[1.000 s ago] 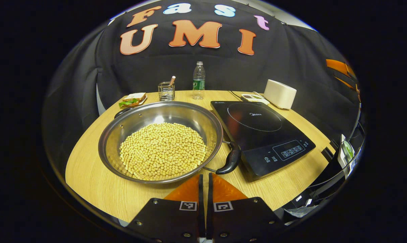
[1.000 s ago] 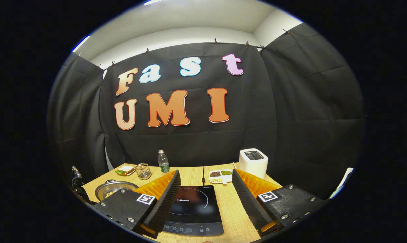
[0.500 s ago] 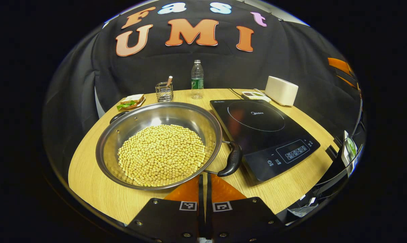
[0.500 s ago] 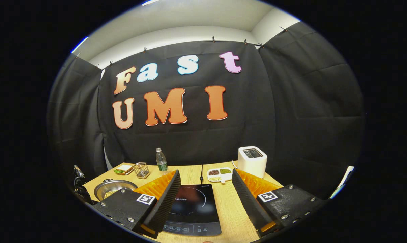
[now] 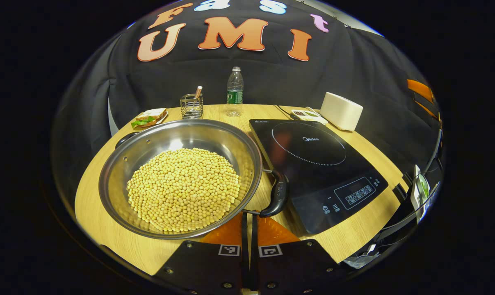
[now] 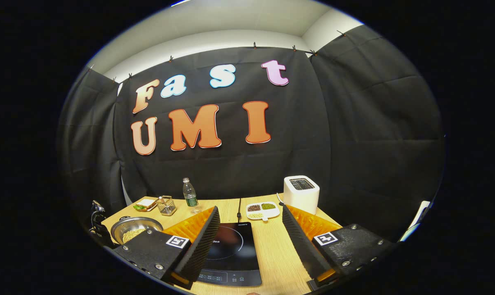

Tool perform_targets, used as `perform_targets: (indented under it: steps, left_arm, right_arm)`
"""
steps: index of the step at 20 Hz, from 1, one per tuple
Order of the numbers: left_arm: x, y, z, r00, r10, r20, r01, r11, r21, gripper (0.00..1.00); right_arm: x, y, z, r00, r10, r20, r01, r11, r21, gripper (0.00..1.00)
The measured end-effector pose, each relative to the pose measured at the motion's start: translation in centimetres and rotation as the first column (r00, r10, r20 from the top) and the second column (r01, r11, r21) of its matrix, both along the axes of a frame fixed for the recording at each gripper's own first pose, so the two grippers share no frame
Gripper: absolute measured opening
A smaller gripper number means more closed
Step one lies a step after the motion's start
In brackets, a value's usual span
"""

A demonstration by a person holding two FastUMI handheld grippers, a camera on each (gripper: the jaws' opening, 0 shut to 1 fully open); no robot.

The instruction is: First push the handle of the pot to place it horizontally, then grasp the pot with both hands and set it on the induction cooktop.

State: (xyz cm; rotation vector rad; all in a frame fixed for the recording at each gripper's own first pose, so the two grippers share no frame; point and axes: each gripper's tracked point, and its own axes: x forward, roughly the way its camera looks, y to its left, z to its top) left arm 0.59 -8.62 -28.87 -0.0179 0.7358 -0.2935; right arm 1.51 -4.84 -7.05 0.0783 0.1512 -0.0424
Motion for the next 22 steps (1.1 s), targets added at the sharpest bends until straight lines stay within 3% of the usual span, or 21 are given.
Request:
perform_targets:
  steps: [1, 9, 12, 13, 14, 15, 16, 22]
  left_arm:
    - [0.3, -0.3, 0.1, 1.000, 0.000, -0.004, 0.000, 1.000, -0.013, 0.02]
    - [2.2, -1.6, -0.1, 1.000, 0.005, -0.020, -0.006, 0.998, -0.057, 0.06]
    - [2.9, -2.1, -0.1, 1.000, 0.010, -0.022, -0.011, 0.998, -0.067, 0.02]
    - [3.1, -2.3, -0.1, 1.000, 0.011, -0.023, -0.012, 0.997, -0.070, 0.05]
    - [3.3, -2.4, -0.2, 1.000, 0.011, -0.023, -0.013, 0.997, -0.072, 0.02]
    - [3.5, -2.6, -0.1, 1.000, 0.013, -0.022, -0.014, 0.997, -0.073, 0.05]
    - [3.6, -2.7, -0.2, 1.000, 0.015, -0.022, -0.016, 0.997, -0.074, 0.02]
    - [5.1, -3.7, -0.1, 1.000, 0.024, -0.016, -0.025, 0.997, -0.079, 0.05]
  right_arm:
    - [0.1, -0.1, -0.1, 1.000, -0.003, -0.002, 0.003, 1.000, 0.003, 0.95]
    - [0.5, -0.6, -1.3, 0.999, -0.011, -0.032, 0.011, 1.000, 0.005, 0.95]
    - [0.6, -1.0, -1.4, 0.999, -0.018, -0.029, 0.018, 1.000, -0.003, 0.95]
    - [0.6, -1.1, -1.4, 0.999, -0.021, -0.029, 0.021, 1.000, -0.006, 0.95]
    - [0.7, -1.2, -1.5, 0.999, -0.023, -0.030, 0.022, 1.000, -0.009, 0.95]
    - [0.7, -1.3, -1.5, 0.999, -0.024, -0.032, 0.024, 1.000, -0.009, 0.95]
    - [0.7, -1.4, -1.6, 0.999, -0.025, -0.034, 0.024, 1.000, -0.008, 0.95]
    - [1.1, -2.4, -2.6, 0.998, -0.036, -0.053, 0.036, 0.999, -0.003, 0.95]
